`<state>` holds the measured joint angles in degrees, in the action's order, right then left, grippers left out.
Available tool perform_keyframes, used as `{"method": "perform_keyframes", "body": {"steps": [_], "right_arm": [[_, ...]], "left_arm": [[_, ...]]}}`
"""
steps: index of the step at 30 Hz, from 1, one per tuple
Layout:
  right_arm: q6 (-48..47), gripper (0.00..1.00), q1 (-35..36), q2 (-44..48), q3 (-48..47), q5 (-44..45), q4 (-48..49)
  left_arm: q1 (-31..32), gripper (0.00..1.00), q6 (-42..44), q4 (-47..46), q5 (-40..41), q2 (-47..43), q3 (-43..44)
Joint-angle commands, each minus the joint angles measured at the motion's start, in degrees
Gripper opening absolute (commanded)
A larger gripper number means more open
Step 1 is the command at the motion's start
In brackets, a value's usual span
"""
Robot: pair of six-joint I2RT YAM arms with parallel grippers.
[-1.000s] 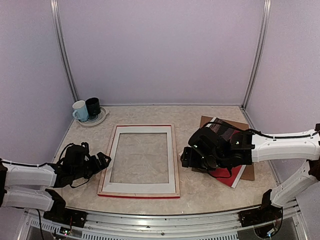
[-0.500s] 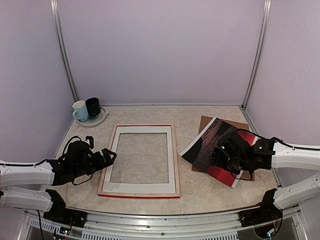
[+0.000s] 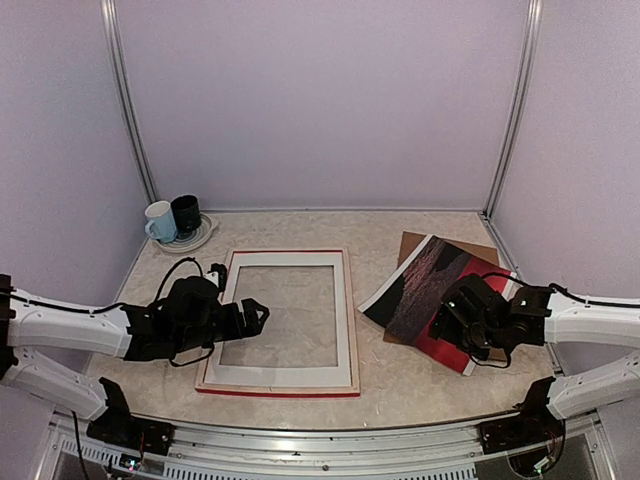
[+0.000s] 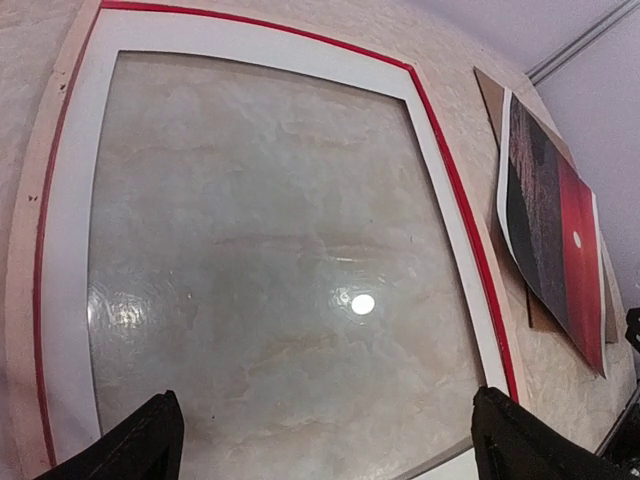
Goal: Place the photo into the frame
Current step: Pick up the photo from the backboard.
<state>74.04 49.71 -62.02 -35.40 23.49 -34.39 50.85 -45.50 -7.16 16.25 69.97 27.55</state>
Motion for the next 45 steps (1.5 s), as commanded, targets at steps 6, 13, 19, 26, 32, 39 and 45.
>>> {"method": "perform_keyframes", "body": {"steps": [6,13,19,26,32,39,45], "right_arm": [[9.27,0.91,-0.75,3.59,4.15,2.32,-7.43],[12.49,0.91,-0.84,6.92,8.84,-0.57,-6.81],[15.49,0.91,-0.89,9.55,11.71,-2.79,-5.86],[18.77,0.90,-0.85,11.33,16.19,-4.82,-2.00],[23.28,0.85,-0.87,17.81,22.12,-5.90,2.92],[25.18,0.80,-0.85,25.78,24.64,-5.12,2.24],[25.98,0.75,-0.85,26.38,25.57,-5.62,2.75]], "left_arm": [[6.67,0.99,5.68,-1.94,2.30,9.21,9.65],[10.99,0.99,9.45,-2.55,2.40,17.11,17.46],[12.98,0.99,10.51,-4.01,1.22,22.40,21.18],[13.51,0.99,11.05,-5.47,0.11,25.29,23.07],[13.50,0.99,13.72,-6.02,-0.36,27.77,27.67],[13.40,0.99,15.33,-6.00,-2.64,33.32,34.98],[13.48,0.99,15.00,-6.63,-4.60,36.30,37.13]]}}
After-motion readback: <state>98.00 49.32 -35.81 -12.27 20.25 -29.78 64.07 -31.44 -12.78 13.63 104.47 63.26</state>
